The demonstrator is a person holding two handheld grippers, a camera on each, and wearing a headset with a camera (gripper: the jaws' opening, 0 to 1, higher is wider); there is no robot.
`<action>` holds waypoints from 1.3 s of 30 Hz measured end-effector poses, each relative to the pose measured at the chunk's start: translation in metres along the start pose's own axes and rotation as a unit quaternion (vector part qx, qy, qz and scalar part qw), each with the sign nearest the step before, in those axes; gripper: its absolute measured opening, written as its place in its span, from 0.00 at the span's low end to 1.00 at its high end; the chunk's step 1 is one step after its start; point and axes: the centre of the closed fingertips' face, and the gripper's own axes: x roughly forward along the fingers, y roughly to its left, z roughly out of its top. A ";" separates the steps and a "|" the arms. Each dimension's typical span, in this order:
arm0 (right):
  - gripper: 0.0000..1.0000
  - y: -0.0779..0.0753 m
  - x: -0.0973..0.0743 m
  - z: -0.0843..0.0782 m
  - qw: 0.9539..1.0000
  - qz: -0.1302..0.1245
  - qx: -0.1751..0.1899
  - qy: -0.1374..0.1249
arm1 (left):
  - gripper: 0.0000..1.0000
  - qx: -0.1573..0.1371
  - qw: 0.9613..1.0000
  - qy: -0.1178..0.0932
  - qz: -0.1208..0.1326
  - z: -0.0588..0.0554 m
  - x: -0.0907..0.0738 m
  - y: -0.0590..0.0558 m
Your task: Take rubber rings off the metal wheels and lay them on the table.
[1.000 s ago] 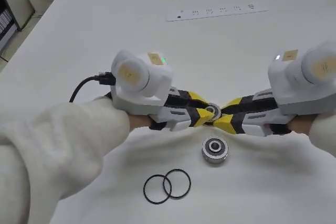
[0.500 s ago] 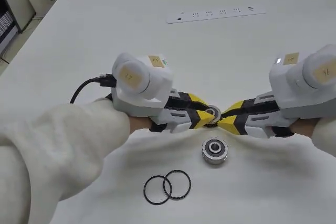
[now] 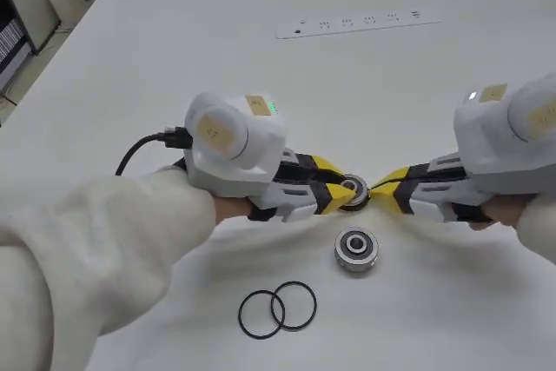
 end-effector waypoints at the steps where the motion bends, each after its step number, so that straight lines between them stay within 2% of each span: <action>1: 0.00 -0.001 0.000 0.001 1.000 0.001 0.020 -0.006 | 0.13 0.000 1.000 0.000 0.000 0.000 0.000 0.000; 2: 0.00 -0.001 -0.001 0.006 0.998 0.009 0.059 -0.023 | 0.13 0.000 1.000 0.000 0.000 0.000 0.001 0.000; 3: 0.00 -0.001 -0.001 0.008 0.996 0.013 0.088 -0.029 | 0.13 0.000 1.000 0.000 0.000 0.000 0.000 0.000; 4: 0.00 -0.004 -0.001 0.004 0.993 0.012 0.113 -0.023 | 0.13 -0.002 1.000 -0.001 0.001 0.000 0.001 0.000; 6: 0.00 -0.003 -0.001 0.004 0.992 0.021 0.122 -0.034 | 0.13 -0.004 1.000 -0.002 0.002 0.000 0.001 0.000; 9: 0.00 -0.002 -0.001 0.004 0.981 0.030 0.185 -0.046 | 0.13 -0.003 1.000 -0.002 0.004 0.000 0.001 0.000; 10: 0.00 -0.002 -0.001 0.004 0.981 0.032 0.186 -0.047 | 0.13 -0.002 1.000 -0.002 0.004 0.001 0.001 0.000; 11: 0.00 -0.001 -0.001 0.004 0.983 0.030 0.175 -0.046 | 0.13 -0.001 1.000 -0.001 0.004 0.001 0.001 0.000; 13: 0.00 0.002 -0.001 0.005 0.991 0.019 0.129 -0.038 | 0.13 0.009 1.000 -0.001 0.006 0.001 0.001 -0.001; 14: 0.00 0.003 0.000 0.006 0.992 0.017 0.119 -0.035 | 0.13 0.011 1.000 -0.001 0.007 0.001 0.001 -0.001; 17: 0.00 0.006 0.001 0.007 0.992 0.015 0.121 -0.033 | 0.13 0.011 1.000 0.000 0.009 0.001 0.002 0.000; 26: 0.00 0.009 0.002 0.009 0.996 0.013 0.087 -0.026 | 0.13 0.007 1.000 0.003 0.013 0.003 0.003 -0.002; 39: 0.00 0.012 0.003 0.012 0.996 0.019 0.087 -0.027 | 0.13 0.008 1.000 0.006 0.014 0.004 0.004 -0.002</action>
